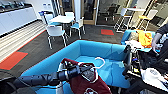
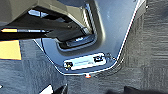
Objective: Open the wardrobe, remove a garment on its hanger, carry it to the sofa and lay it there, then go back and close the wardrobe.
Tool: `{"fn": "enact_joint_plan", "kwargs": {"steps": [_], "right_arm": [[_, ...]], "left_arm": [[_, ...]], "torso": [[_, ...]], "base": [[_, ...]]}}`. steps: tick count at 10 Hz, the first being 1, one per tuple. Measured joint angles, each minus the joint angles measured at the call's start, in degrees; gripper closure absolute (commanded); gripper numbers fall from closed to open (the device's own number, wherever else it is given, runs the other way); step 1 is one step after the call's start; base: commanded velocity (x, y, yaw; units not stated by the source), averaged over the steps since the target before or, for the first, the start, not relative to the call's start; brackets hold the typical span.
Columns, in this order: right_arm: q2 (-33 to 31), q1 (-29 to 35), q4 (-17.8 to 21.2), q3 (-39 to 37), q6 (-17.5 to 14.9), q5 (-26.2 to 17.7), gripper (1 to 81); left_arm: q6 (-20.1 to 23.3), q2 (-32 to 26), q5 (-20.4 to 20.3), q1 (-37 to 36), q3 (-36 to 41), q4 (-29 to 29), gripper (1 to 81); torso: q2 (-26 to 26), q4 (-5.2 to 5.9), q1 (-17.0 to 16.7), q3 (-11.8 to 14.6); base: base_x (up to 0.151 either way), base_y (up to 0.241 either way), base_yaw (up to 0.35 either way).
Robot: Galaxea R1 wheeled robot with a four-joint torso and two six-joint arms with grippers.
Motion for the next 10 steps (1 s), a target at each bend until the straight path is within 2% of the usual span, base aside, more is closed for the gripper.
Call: {"fn": "enact_joint_plan", "kwargs": {"steps": [1,4,6,10], "right_arm": [[0.02,-0.06,0.00,-0.01,0.00,-0.06,1.0],[0.00,0.16,0.00,-0.01,0.06,-0.06,1.0],[0.00,0.44,0.02,-0.01,0.06,-0.06,1.0],[0.00,0.44,0.04,-0.15,0.06,-0.09,1.0]], "left_arm": [[-0.41,-0.02,-0.06,-1.13,0.00,-0.04,81.1],[-2.16,-1.40,-2.56,-3.25,-0.77,-0.21,81.1],[-3.17,-0.60,-1.68,-3.75,-3.57,-0.21,81.1],[-5.55,5.05,-1.33,-6.35,-6.31,-0.20,81.1]], "torso": [[0.00,0.22,0.00,0.15],[0.00,3.28,0.00,0.22],[0.00,3.52,0.00,0.22],[0.00,3.52,0.00,0.22]], "base": [[0.000,0.000,0.000],[0.000,0.000,0.000],[0.000,0.000,0.000],[0.000,0.000,0.000]]}}
